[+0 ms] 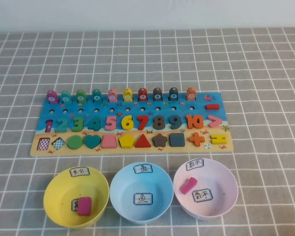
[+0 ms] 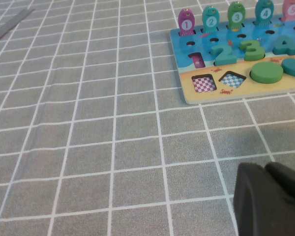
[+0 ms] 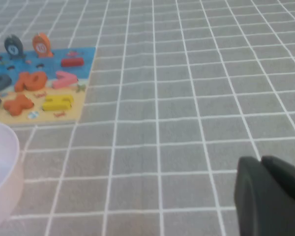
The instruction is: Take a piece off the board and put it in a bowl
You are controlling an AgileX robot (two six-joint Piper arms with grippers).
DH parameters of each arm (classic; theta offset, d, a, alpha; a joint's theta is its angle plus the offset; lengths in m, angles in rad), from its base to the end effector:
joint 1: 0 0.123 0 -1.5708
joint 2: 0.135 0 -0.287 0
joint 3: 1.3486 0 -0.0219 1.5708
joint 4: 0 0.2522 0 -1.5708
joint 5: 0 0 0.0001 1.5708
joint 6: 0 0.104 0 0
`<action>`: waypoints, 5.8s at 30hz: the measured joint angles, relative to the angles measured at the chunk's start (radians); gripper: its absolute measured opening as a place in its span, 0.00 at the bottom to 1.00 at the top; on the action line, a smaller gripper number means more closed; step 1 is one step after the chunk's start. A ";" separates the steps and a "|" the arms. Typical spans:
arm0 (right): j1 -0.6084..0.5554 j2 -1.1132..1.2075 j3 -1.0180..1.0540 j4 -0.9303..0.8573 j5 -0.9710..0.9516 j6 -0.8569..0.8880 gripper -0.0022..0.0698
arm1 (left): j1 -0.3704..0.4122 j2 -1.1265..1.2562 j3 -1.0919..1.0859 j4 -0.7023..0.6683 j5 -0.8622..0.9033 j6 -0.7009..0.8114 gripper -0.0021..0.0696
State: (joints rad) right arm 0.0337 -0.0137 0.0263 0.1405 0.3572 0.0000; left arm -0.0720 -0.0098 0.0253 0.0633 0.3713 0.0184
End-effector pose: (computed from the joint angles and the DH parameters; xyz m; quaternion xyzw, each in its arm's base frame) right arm 0.0646 0.0073 0.1696 0.0244 0.7982 0.0692 0.5979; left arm 0.0646 -0.0023 0.1680 0.0532 0.8027 0.0108 0.5939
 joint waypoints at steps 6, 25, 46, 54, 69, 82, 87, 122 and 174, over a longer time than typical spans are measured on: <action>0.000 0.000 0.000 0.071 -0.041 0.000 0.00 | 0.000 0.000 0.000 0.000 0.000 0.000 0.02; 0.000 0.000 0.000 0.464 -0.284 0.000 0.00 | 0.000 0.000 0.000 0.000 0.000 0.000 0.02; 0.000 0.042 -0.082 0.546 -0.183 0.000 0.00 | 0.000 0.000 0.000 0.000 0.002 0.000 0.02; 0.000 0.348 -0.254 0.486 0.075 0.000 0.00 | 0.000 0.000 0.000 0.000 0.002 0.000 0.02; 0.002 1.009 -0.686 0.393 0.372 -0.168 0.00 | 0.000 0.000 0.000 0.000 0.002 0.000 0.02; 0.205 1.468 -1.032 0.307 0.405 -0.177 0.00 | 0.000 0.000 0.000 0.000 0.002 0.000 0.02; 0.257 1.616 -1.185 0.265 0.466 -0.273 0.00 | 0.000 0.000 0.000 0.000 0.002 0.000 0.02; 0.267 2.025 -1.584 0.155 0.662 -1.200 0.38 | 0.000 0.000 0.000 0.000 0.002 0.000 0.02; 0.275 2.094 -1.585 0.136 0.632 -1.306 0.52 | 0.000 0.000 0.000 0.000 0.002 0.000 0.02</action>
State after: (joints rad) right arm 0.3089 2.0799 -1.5591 0.2766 0.9893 -1.3058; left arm -0.0720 -0.0098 0.0253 0.0633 0.3729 0.0184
